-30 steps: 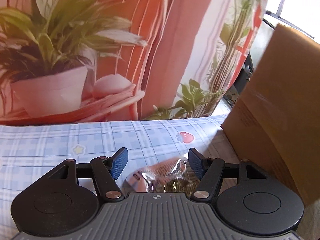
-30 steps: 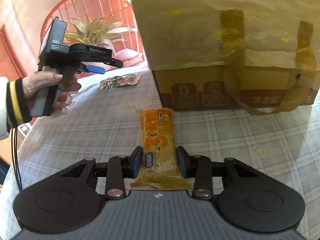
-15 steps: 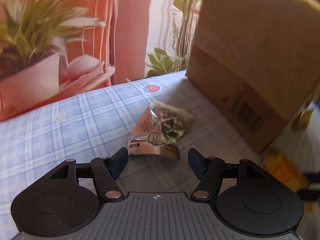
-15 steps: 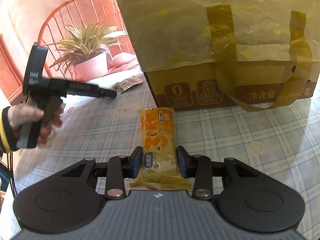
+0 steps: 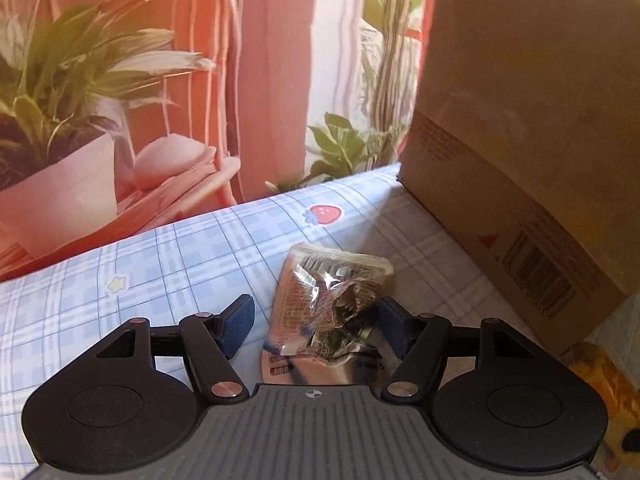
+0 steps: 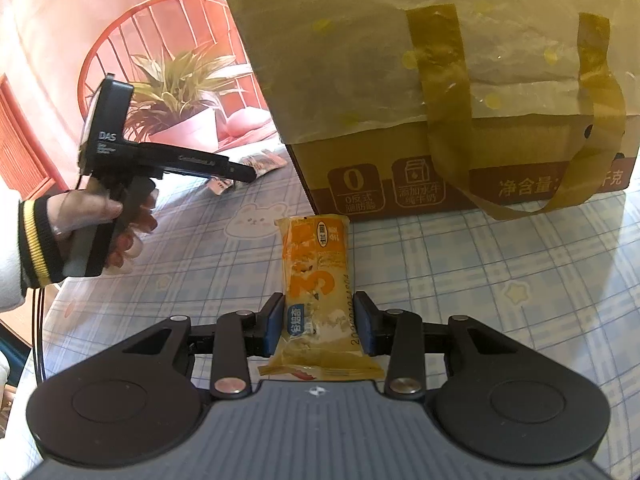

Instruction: Organize snacks

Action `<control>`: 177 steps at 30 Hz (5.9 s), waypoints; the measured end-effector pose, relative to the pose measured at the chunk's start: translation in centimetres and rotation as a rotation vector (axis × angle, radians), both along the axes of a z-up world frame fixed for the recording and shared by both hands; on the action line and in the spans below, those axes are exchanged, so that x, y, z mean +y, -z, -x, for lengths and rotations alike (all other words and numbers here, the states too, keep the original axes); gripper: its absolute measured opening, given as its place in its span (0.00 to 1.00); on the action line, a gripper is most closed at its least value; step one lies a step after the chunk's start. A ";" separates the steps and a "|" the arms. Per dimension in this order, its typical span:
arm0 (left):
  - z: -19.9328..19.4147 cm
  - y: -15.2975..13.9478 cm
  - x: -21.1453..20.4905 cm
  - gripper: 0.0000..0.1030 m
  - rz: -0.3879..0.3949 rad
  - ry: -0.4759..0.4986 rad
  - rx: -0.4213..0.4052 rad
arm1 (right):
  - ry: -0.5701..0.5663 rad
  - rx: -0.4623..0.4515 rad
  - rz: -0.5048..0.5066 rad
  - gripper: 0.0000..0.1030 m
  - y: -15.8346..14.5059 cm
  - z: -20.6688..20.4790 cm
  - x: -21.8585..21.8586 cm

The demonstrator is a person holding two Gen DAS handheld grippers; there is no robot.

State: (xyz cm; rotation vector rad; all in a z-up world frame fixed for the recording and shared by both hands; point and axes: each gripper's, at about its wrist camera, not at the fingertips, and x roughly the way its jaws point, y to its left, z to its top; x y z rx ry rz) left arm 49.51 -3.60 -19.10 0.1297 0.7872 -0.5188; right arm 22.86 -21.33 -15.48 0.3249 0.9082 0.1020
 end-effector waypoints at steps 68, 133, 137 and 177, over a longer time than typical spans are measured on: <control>20.5 -21.6 -4.7 0.52 0.257 -0.053 -0.383 | 0.005 -0.500 -0.079 0.43 -15.7 0.3 -6.1; 28.7 -27.8 -1.5 0.92 0.183 -0.201 -0.411 | 0.083 -0.460 0.160 1.00 -25.7 4.6 -4.5; 31.0 -27.9 -0.2 0.92 0.147 -0.277 -0.464 | 0.077 -0.457 0.173 1.00 -25.8 6.4 -2.4; 34.9 -29.1 2.1 0.93 0.130 -0.310 -0.501 | 0.096 -0.496 0.165 1.00 -27.8 10.8 0.0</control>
